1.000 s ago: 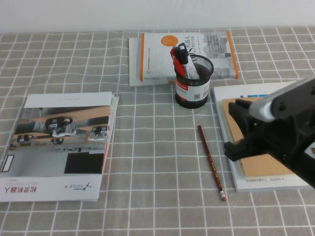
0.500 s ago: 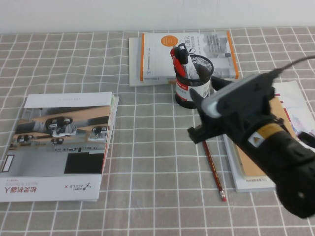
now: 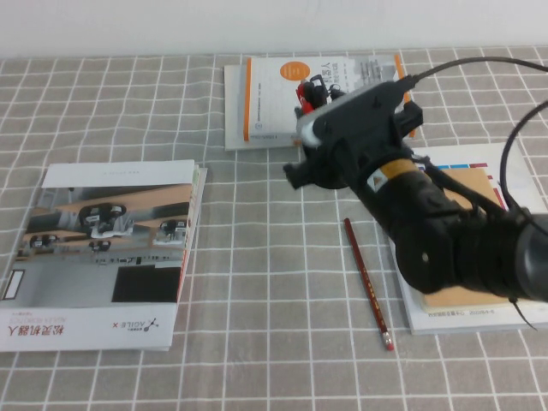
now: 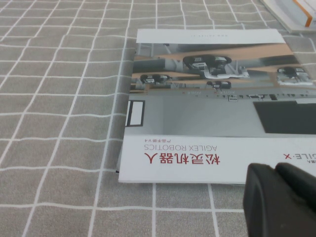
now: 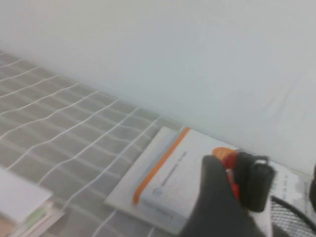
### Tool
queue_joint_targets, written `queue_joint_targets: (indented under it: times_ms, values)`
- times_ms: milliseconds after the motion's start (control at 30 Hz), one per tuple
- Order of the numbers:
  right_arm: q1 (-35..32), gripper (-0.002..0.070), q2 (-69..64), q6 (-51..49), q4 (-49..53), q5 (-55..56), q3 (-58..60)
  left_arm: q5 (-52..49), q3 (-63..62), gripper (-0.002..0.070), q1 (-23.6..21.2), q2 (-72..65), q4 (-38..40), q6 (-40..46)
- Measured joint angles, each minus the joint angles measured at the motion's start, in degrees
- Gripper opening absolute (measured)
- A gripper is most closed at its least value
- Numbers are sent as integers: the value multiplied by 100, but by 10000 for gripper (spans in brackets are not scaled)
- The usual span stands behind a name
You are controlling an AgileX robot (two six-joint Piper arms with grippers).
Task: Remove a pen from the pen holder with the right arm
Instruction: 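Take a marker out of the pen holder and lay it on the table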
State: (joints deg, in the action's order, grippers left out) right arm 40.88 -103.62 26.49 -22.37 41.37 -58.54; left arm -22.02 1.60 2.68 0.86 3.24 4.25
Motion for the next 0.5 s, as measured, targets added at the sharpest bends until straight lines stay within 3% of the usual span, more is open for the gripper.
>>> queue_joint_targets:
  times_ms: [267,500]
  values:
    - [-283,459,-380,9,-240,-10,-565,0,0,-4,0,0,0,0]
    - [-427,469,-646,9,-262,-10,-643,0,0,-4,0,0,0,0]
